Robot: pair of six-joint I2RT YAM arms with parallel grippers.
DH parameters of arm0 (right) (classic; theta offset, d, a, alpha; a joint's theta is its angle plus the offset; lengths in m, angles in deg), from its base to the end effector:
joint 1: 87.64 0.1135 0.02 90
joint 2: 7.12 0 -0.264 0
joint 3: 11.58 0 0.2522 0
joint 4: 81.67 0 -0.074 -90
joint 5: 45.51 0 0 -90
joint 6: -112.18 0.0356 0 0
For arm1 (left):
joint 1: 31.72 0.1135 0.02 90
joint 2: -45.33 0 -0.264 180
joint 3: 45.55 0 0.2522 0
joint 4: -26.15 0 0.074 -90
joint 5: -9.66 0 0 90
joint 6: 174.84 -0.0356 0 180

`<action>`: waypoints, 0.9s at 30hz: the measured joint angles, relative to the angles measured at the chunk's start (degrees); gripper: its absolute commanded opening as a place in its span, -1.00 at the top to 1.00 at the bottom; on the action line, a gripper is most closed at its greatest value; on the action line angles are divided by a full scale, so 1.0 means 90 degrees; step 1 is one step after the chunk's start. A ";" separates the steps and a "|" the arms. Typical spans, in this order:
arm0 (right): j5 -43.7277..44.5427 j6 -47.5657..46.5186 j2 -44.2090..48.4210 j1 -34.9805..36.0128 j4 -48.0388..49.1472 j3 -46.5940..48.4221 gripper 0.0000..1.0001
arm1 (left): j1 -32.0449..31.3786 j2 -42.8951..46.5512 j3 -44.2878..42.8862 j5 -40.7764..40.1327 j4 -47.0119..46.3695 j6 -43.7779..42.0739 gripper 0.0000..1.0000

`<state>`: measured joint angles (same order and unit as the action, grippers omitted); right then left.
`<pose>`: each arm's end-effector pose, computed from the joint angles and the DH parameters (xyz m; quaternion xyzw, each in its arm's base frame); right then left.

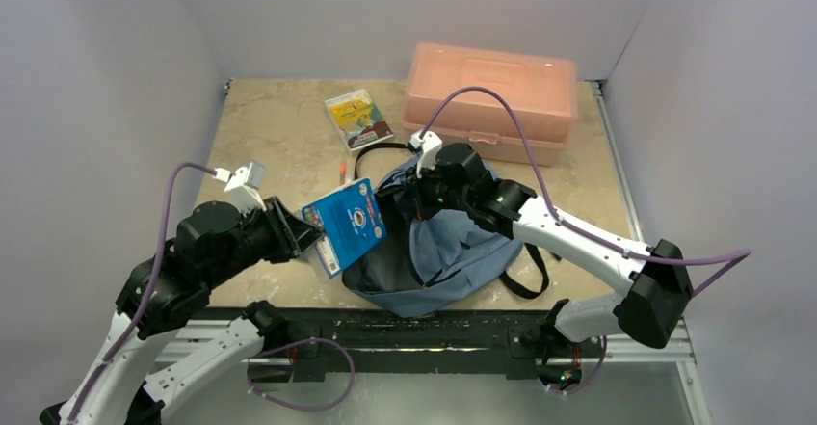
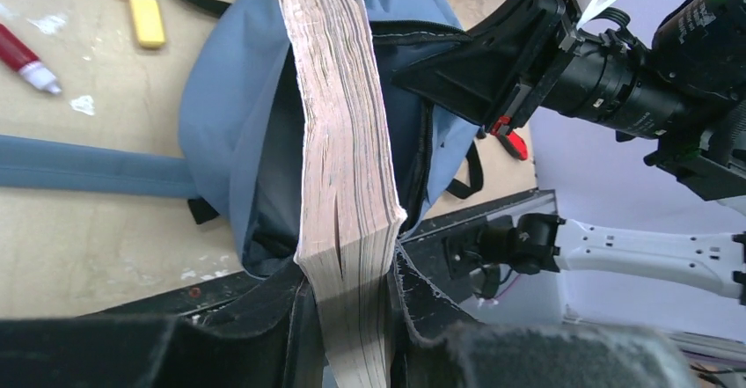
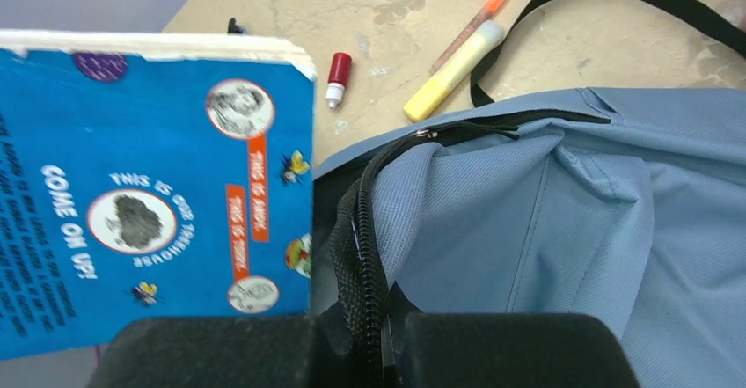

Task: Pack the student bag
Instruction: Place the book in the student bag.

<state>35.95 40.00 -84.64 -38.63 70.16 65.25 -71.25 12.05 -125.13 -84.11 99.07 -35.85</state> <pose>0.1999 0.2380 0.3155 -0.2673 0.8168 0.3328 0.3880 0.0566 -0.0437 0.3916 -0.0873 0.8461 -0.3464 0.3956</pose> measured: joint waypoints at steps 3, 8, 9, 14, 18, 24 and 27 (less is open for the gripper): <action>-0.0138 0.0117 0.0005 -0.0041 0.0078 -0.0010 1.00 | 0.0257 -0.0036 0.0206 0.0471 -0.0240 0.0350 1.00; -0.0121 0.0372 0.0017 -0.0109 0.0090 -0.0010 1.00 | 0.0937 -0.0214 0.0806 0.1387 -0.0724 0.1071 1.00; -0.0080 0.0440 0.0032 -0.0121 0.0095 -0.0010 1.00 | 0.1044 -0.0211 0.1005 0.1486 -0.0818 0.1224 1.00; 0.0102 0.0687 0.0061 -0.0175 0.0202 -0.0010 1.00 | 0.1151 -0.0097 0.1991 0.1919 -0.1384 0.1853 1.00; -0.0017 0.0784 0.0061 -0.0262 0.0226 -0.0010 1.00 | 0.1158 -0.0257 0.2735 0.2341 -0.2327 0.2319 1.00; -0.0335 0.0908 0.0061 -0.0328 0.0444 -0.0007 1.00 | 0.1146 -0.1100 0.3218 0.2778 -0.3541 0.2776 1.00; -0.0525 0.1003 0.0061 -0.0335 0.0522 -0.0007 1.00 | 0.1149 -0.1421 0.3257 0.2934 -0.3946 0.2885 1.00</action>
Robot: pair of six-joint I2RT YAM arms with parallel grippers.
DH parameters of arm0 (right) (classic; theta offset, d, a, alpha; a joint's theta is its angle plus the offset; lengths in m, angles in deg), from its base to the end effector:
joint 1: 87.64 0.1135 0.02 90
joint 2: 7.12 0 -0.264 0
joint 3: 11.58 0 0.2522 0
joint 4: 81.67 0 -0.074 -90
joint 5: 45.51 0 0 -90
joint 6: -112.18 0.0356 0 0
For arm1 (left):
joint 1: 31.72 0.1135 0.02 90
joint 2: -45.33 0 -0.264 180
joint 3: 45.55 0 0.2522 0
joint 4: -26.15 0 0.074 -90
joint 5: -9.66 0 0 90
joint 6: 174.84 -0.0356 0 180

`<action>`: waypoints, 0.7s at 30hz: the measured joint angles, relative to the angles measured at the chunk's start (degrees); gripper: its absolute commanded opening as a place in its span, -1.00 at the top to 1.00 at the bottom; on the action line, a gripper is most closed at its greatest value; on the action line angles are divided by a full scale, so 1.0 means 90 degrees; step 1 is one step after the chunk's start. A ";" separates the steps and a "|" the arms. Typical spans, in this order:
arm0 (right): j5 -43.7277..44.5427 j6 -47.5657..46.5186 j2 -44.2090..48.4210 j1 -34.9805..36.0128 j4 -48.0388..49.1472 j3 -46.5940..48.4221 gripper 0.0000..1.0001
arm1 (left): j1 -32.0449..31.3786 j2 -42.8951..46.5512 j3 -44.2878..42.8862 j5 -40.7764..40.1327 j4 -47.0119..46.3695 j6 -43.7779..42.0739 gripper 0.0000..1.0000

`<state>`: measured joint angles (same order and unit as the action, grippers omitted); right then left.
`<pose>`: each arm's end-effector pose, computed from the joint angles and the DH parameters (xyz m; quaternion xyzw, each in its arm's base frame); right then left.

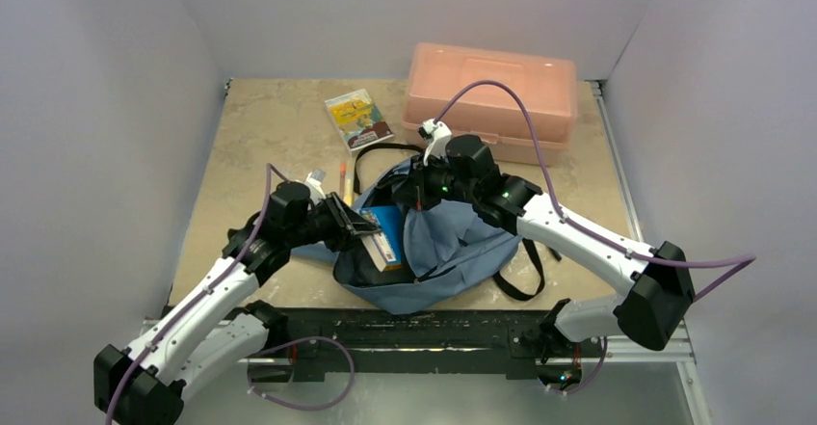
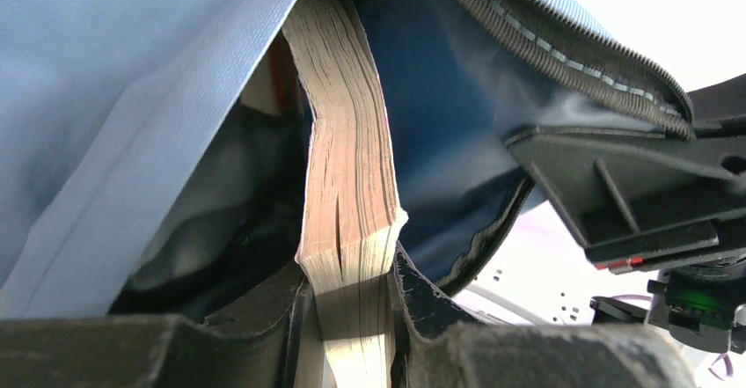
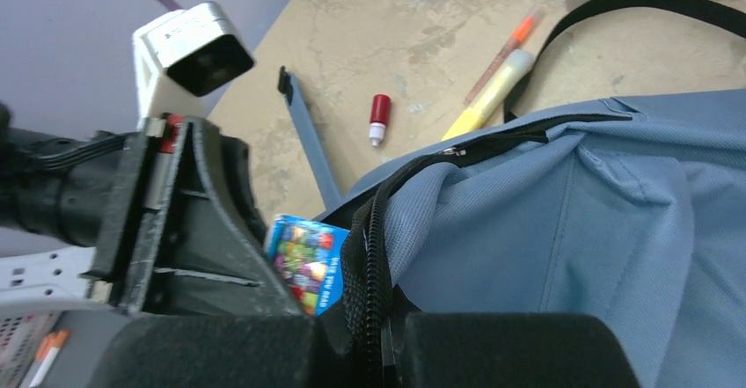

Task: Pack the student bag
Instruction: Place the book in the student bag.

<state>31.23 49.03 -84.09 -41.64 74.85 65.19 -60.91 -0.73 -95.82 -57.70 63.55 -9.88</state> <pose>0.2110 0.2302 0.3262 -0.2006 0.8095 0.4004 0.3798 0.1485 -0.0987 0.2636 -0.2494 0.8309 -0.4741 0.1505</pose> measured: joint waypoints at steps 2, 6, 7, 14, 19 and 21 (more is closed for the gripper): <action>-0.0138 0.0070 0.0000 -0.0015 0.0100 -0.0002 1.00 | -0.0002 -0.0175 0.0129 0.0109 -0.0568 0.0066 1.00; -0.0345 0.0141 0.0000 -0.0041 0.0221 -0.0002 1.00 | -0.0010 -0.0423 0.0461 0.0221 -0.1530 0.0168 1.00; -0.0379 0.0148 0.0000 -0.0044 0.0228 -0.0002 1.00 | -0.0012 -0.0449 0.0508 0.0226 -0.1661 0.0160 1.00; -0.0675 0.0180 -0.0010 -0.0087 0.0323 0.0000 1.00 | -0.0131 -0.0597 0.0629 -0.0012 -0.2370 -0.0255 1.00; -0.0862 0.0238 -0.0136 -0.0090 0.0471 0.0000 1.00 | -0.0554 -0.1787 0.0631 -0.0457 -0.3385 -0.0444 1.00; -0.0899 0.0267 -0.0187 -0.0090 0.0500 0.0000 1.00 | -0.0835 -0.2208 0.0631 -0.0792 -0.3699 -0.0469 1.00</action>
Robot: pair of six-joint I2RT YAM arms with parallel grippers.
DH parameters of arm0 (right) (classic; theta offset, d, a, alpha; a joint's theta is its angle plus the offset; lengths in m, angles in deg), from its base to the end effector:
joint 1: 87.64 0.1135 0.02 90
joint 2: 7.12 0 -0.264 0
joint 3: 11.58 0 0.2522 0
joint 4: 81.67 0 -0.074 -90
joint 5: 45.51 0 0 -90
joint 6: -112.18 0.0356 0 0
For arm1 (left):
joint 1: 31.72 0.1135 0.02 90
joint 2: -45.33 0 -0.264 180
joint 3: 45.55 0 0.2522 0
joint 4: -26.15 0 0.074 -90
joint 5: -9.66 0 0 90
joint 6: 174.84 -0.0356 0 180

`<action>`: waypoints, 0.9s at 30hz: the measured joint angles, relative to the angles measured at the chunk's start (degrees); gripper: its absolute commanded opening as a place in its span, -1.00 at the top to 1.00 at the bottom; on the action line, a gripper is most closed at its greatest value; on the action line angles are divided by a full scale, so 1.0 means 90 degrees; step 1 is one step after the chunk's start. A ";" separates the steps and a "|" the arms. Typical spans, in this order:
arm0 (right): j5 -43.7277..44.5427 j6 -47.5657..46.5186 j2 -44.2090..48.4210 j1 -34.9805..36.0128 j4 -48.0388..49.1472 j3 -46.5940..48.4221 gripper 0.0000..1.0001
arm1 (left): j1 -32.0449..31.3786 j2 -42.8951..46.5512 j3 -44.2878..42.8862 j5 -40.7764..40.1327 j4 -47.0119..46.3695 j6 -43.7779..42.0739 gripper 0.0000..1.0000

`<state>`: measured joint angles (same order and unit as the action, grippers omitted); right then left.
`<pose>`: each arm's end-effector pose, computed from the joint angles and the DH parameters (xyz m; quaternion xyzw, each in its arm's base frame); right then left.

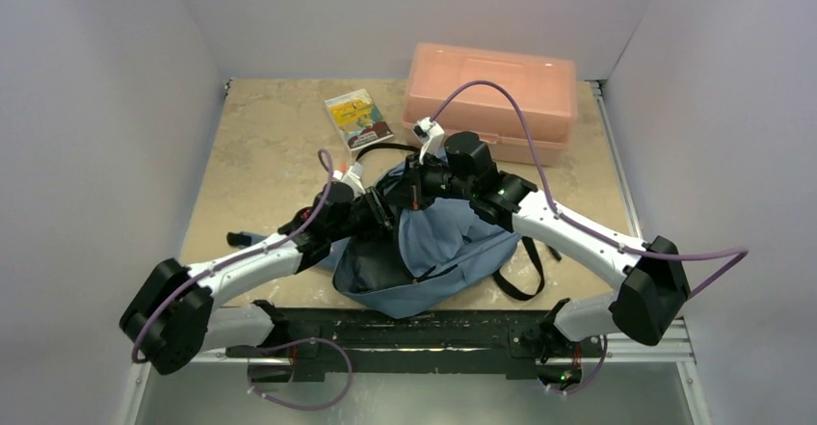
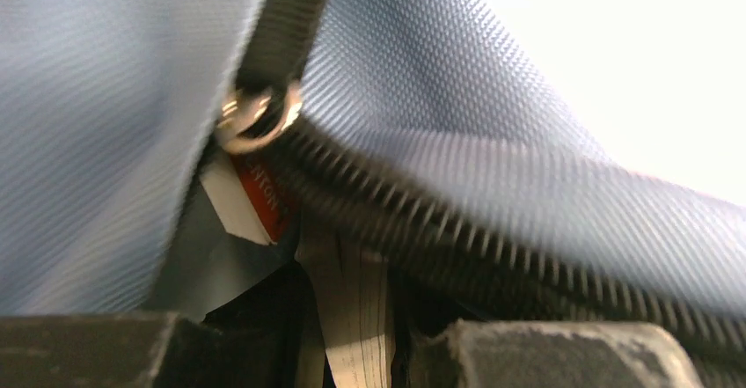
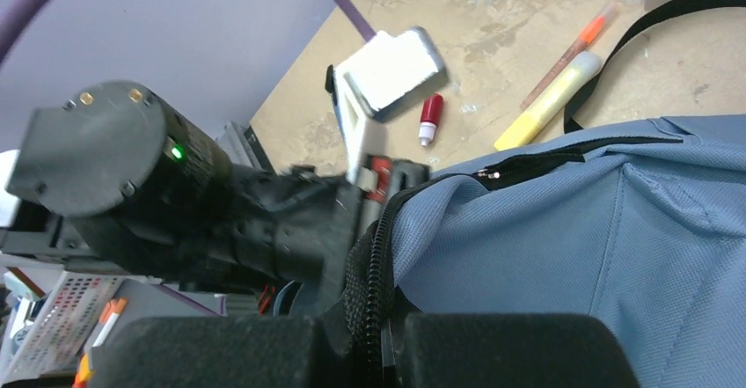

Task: Pack the student bag
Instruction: Place the book in the student bag.

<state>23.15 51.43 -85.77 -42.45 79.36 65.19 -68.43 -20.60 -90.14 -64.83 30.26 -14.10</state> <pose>0.2165 0.2363 0.3259 -0.2162 0.7868 0.4587 0.3519 0.1907 -0.1541 0.2162 -0.1762 0.8222 -0.4941 0.2211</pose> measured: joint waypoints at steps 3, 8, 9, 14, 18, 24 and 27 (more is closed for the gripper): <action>-0.0027 0.0017 -0.0024 -0.0005 0.0015 0.0000 1.00 | -0.0393 -0.0755 -0.0243 -0.0415 -0.0447 -0.0063 1.00; 0.0296 -0.0056 -0.0024 -0.0219 -0.0051 -0.0041 1.00 | -0.0510 -0.2288 -0.0894 -0.0527 -0.1212 -0.0078 0.73; 0.0359 -0.0075 -0.0024 -0.0262 -0.0056 -0.0083 1.00 | -0.0510 -0.2533 -0.0996 -0.0529 -0.1297 -0.0075 0.59; 0.0476 -0.0131 0.0005 -0.0321 0.0010 -0.0248 1.00 | -0.0515 -0.2764 -0.1141 -0.0619 -0.1003 -0.0155 -0.06; 0.0593 -0.0265 0.0119 -0.0316 0.0000 -0.0386 1.00 | -0.0512 -0.2504 -0.1246 -0.0833 0.0163 -0.0444 -0.78; 0.0818 -0.0634 0.0228 -0.0287 -0.0073 -0.0563 1.00 | -0.0495 -0.1530 -0.1285 -0.0925 0.1749 -0.1044 -1.00; 0.0797 -0.0809 0.0240 -0.0226 0.0007 -0.0610 0.96 | -0.0466 -0.0850 -0.1173 -0.1061 0.2380 -0.1452 -1.00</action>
<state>30.31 44.15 -83.61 -44.49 79.42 59.70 -72.62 -28.25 -100.69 -74.38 51.68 -27.17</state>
